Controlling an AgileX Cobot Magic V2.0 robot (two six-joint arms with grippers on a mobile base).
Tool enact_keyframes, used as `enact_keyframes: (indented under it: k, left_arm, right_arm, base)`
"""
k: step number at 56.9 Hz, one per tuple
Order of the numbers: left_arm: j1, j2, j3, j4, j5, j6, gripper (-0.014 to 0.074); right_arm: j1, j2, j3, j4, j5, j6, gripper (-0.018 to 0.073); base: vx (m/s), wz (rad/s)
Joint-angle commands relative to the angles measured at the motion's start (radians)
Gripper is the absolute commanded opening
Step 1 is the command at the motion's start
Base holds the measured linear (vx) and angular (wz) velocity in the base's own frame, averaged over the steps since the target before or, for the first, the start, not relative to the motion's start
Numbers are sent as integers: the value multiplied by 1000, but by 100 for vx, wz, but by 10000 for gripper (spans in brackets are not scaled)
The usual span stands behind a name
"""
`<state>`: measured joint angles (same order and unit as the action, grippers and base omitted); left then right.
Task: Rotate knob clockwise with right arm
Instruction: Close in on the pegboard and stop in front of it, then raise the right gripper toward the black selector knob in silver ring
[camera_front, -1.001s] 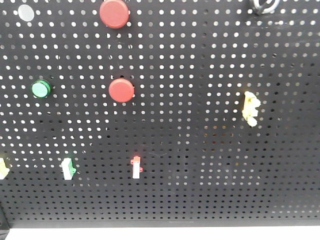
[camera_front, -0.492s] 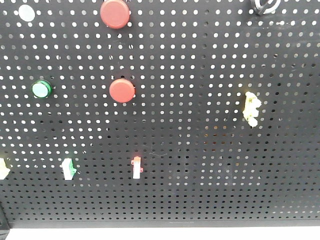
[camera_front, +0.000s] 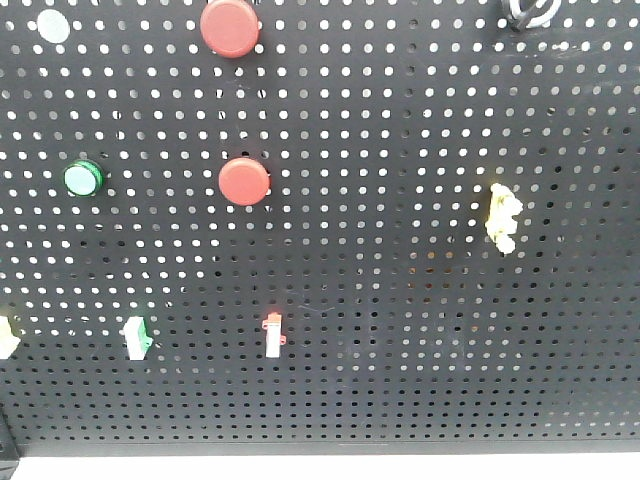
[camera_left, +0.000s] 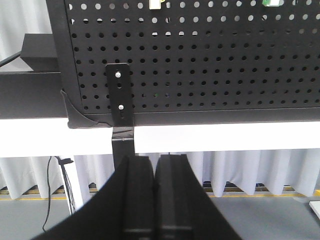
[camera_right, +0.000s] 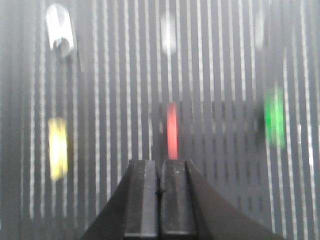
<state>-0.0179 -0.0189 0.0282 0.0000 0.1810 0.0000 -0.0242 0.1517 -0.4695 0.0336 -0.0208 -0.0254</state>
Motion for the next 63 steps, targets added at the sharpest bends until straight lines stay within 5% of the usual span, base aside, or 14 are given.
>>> enact_keyframes:
  k: [1,24,42,63]
  left_arm:
    - [-10,-9,26,-7,-81,0,-6]
    - [-10,-9,26,-7,-81,0,-6]
    - [-10,-9,26,-7,-81,0,-6]
    - [-10,-9,26,-7,-81,0,-6]
  right_arm:
    - [2,83,-102,-2,-44,-12,13]
    - [2,243,-185,-2,-46,-12,160]
    - [2,252,-185,-1,21,-11,389]
    - [2,252,-185,-1,21,-11,379]
  base:
    - [0,0]
    - [0,0]
    - [0,0]
    - [0,0]
